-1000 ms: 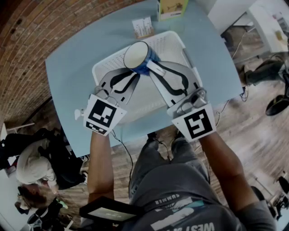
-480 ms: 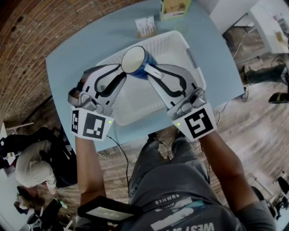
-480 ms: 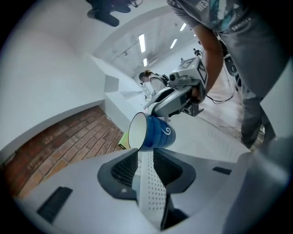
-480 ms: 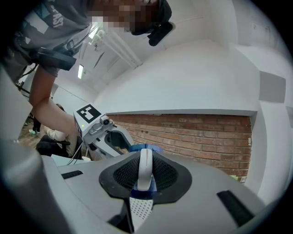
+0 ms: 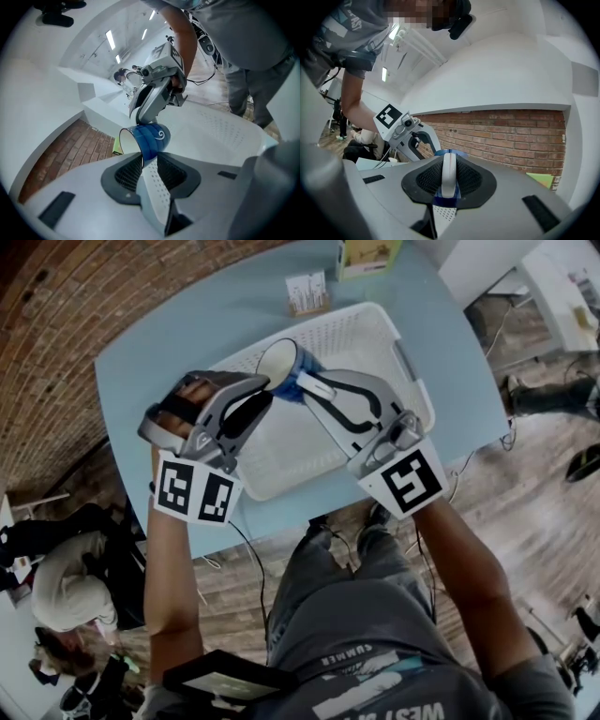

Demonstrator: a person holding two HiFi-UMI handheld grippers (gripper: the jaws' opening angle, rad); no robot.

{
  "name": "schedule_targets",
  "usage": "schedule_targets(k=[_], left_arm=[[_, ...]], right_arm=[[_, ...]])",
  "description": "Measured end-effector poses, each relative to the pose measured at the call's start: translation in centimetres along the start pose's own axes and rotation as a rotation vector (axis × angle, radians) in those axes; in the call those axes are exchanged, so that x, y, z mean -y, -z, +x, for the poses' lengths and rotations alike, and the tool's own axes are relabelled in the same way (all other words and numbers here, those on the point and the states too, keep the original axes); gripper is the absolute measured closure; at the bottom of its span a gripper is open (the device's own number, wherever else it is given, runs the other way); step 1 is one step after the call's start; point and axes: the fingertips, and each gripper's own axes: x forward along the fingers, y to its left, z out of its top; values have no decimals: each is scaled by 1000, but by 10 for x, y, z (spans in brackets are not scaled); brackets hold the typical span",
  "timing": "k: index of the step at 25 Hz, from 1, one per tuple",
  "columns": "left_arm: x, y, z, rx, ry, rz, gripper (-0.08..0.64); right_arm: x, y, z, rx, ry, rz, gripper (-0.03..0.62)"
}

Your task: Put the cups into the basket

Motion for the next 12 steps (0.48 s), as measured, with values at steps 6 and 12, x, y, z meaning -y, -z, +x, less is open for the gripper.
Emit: schedule_targets(k=[6, 12], left_arm=[[4, 10, 5, -24, 62, 83, 474], [24, 25, 2, -51, 190, 152, 505]], right_arm=[[-1, 0, 14, 2, -63, -6, 523], [-17, 10, 29, -63, -175, -41, 523]])
